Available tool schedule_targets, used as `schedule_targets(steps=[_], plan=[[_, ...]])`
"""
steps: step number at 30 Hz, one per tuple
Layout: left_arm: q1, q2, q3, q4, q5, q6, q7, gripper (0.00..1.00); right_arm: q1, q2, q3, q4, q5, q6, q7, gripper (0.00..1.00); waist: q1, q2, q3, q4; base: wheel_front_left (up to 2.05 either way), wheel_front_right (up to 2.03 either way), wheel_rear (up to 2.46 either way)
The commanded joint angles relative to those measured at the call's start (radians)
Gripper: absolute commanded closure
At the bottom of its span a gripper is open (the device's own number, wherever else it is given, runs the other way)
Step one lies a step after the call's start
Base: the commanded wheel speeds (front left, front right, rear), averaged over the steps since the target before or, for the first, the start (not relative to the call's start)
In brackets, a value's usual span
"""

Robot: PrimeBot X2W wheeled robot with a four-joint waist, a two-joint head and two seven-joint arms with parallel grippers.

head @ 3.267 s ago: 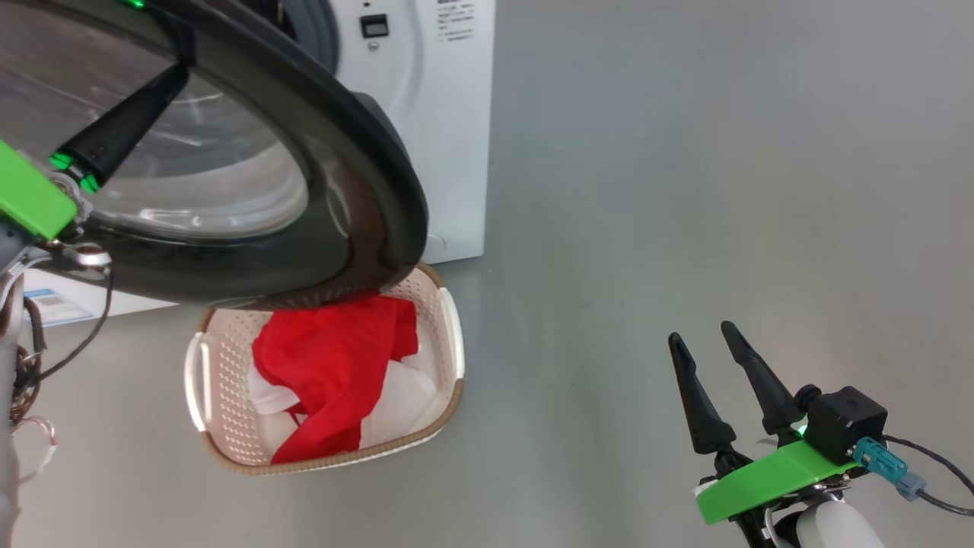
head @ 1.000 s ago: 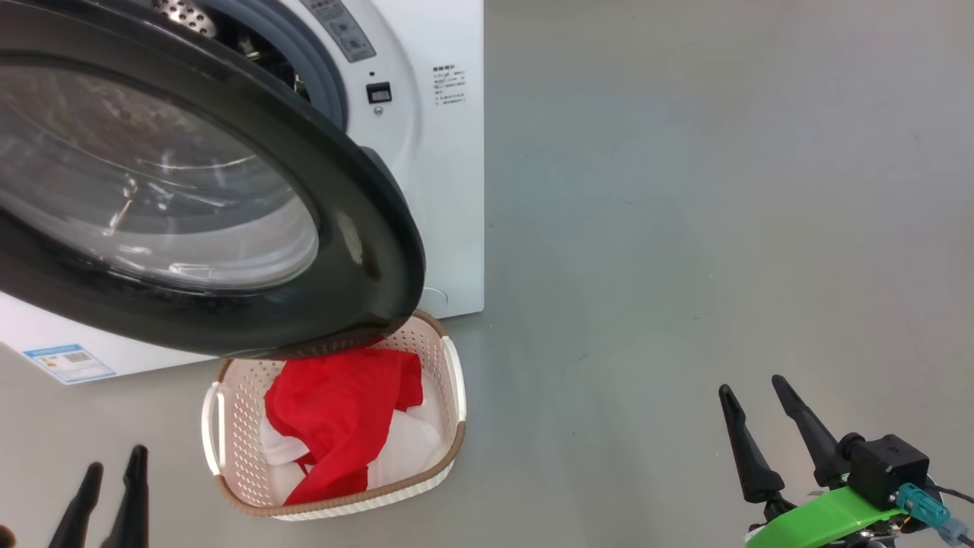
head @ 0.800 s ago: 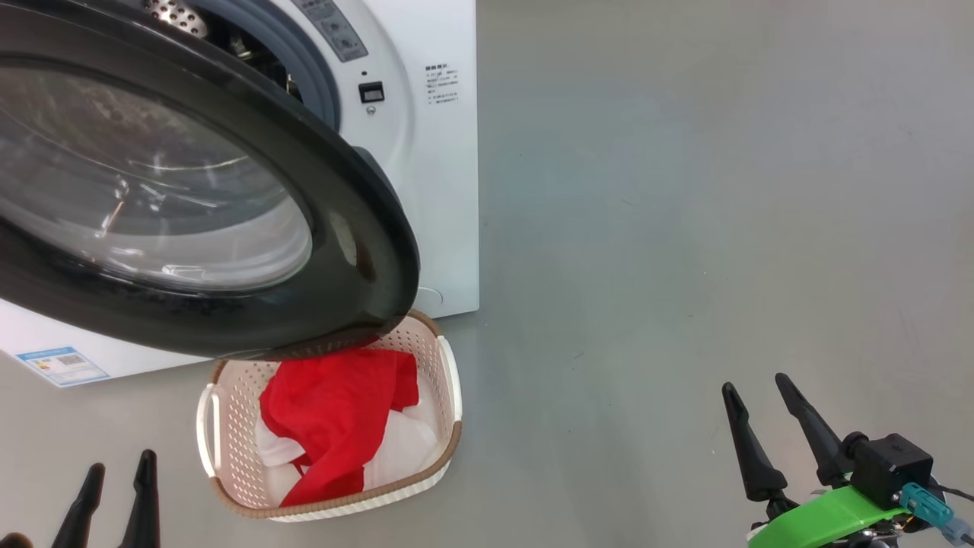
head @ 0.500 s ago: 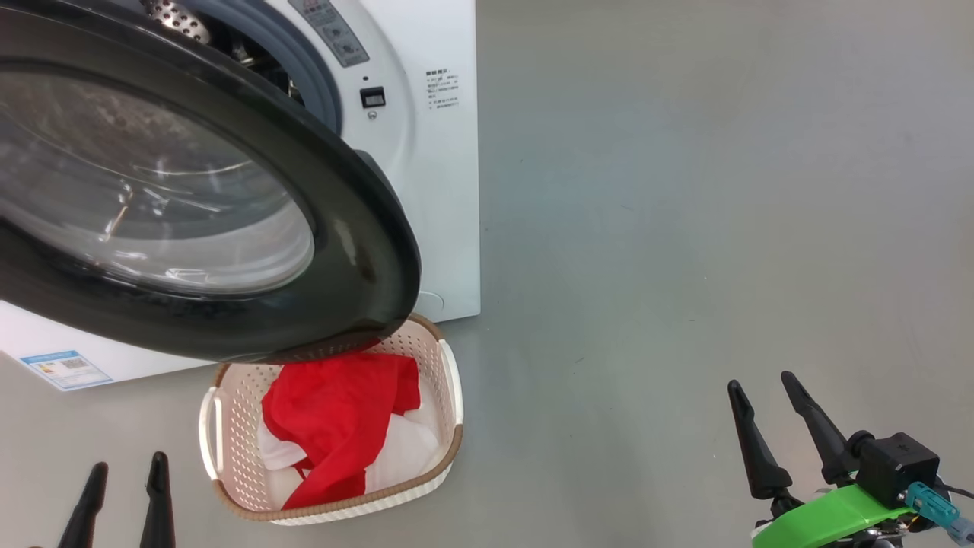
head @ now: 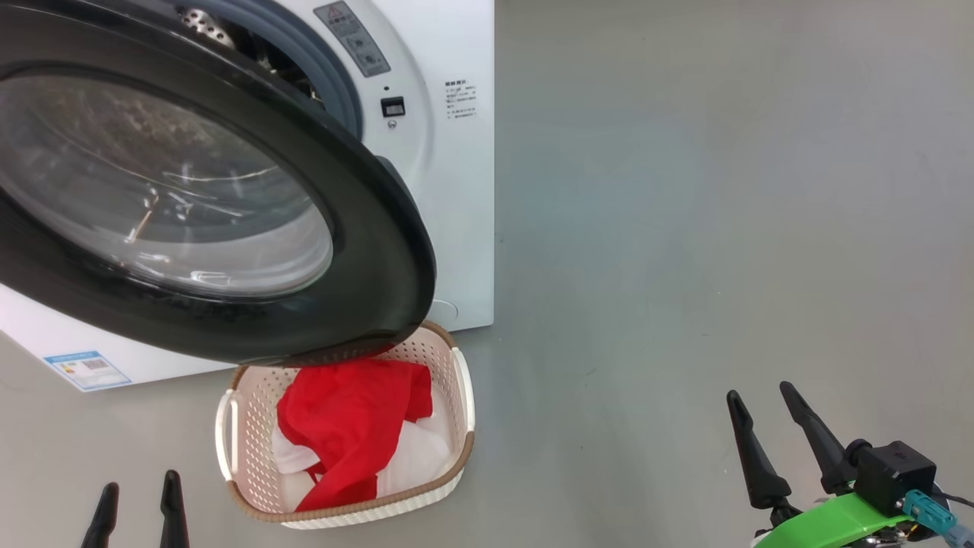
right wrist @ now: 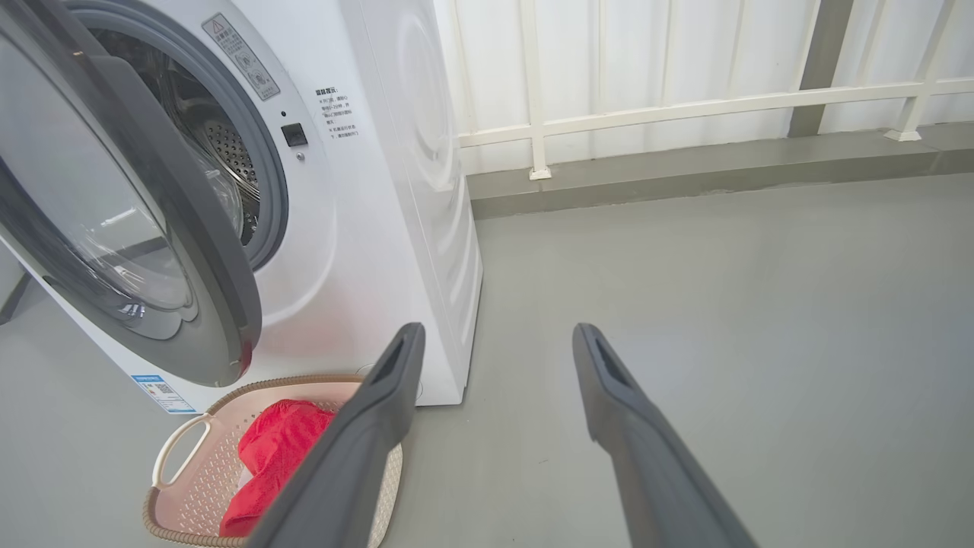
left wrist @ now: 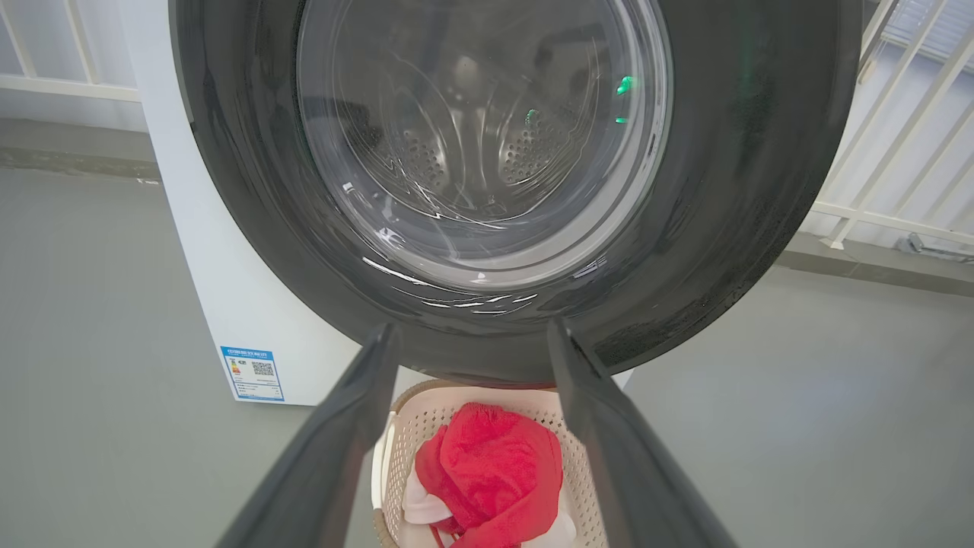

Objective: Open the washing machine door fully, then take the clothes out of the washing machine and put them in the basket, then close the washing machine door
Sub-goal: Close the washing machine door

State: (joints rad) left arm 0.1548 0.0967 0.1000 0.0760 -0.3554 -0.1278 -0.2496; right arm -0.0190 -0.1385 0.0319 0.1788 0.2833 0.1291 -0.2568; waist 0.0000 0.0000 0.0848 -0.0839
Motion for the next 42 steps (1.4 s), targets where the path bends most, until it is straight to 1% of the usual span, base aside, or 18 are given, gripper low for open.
schedule_targets(steps=[1,11,17,18,19,20,21,26,32,42], plan=[[-0.016,0.008,0.037,-0.016,0.007,-0.003,-0.012,0.00,0.002,-0.015,0.029,-0.020,-0.006,0.002,-0.005,0.00,0.0000,0.0000,-0.005,0.003,0.00,0.00,0.00],[-0.012,-0.002,0.044,-0.018,0.005,-0.003,-0.012,0.00,0.003,-0.025,0.040,-0.022,-0.004,0.002,-0.005,0.00,0.0000,0.0000,-0.022,0.011,0.00,0.00,0.00],[-0.016,-0.004,0.034,-0.008,-0.001,-0.003,-0.012,0.00,-0.003,-0.028,0.058,-0.022,-0.001,0.002,-0.005,0.00,0.0000,0.0000,-0.021,0.029,0.00,0.00,0.00],[-0.019,-0.004,0.030,-0.004,-0.003,-0.003,-0.012,0.00,-0.007,-0.028,0.065,-0.021,0.001,0.002,-0.005,0.06,0.0000,0.0000,-0.020,0.034,0.00,0.00,0.00],[-0.021,-0.004,0.027,-0.003,-0.004,-0.003,-0.012,0.00,-0.012,-0.028,0.074,-0.020,0.003,0.002,-0.005,0.68,0.0000,0.0000,-0.017,0.040,0.00,0.00,0.00],[-0.024,-0.004,0.025,0.000,-0.005,-0.003,-0.012,0.00,-0.019,-0.029,0.083,-0.019,0.004,0.002,-0.005,0.98,0.0000,0.0000,-0.014,0.046,0.00,0.00,0.00],[-0.028,-0.004,0.022,0.002,-0.006,-0.003,-0.012,0.00,-0.029,-0.028,0.092,-0.019,0.007,0.002,-0.005,1.00,0.0000,0.0000,-0.011,0.052,0.00,0.00,0.00],[-0.049,-0.010,0.010,0.002,-0.006,-0.003,-0.012,0.00,-0.100,-0.020,0.162,-0.015,0.015,0.002,-0.005,1.00,0.0000,0.0000,0.014,0.090,0.00,0.00,0.00],[-0.078,-0.024,-0.003,0.001,-0.009,-0.003,-0.012,0.00,-0.219,-0.006,0.254,0.004,0.024,0.002,-0.005,1.00,0.0000,0.0000,0.048,0.148,0.00,0.00,0.00],[-0.153,-0.038,-0.053,0.010,-0.023,-0.003,-0.012,0.00,-0.403,0.011,0.355,0.097,0.051,0.002,-0.005,1.00,0.0000,0.0000,0.131,0.241,0.00,0.00,0.00]])
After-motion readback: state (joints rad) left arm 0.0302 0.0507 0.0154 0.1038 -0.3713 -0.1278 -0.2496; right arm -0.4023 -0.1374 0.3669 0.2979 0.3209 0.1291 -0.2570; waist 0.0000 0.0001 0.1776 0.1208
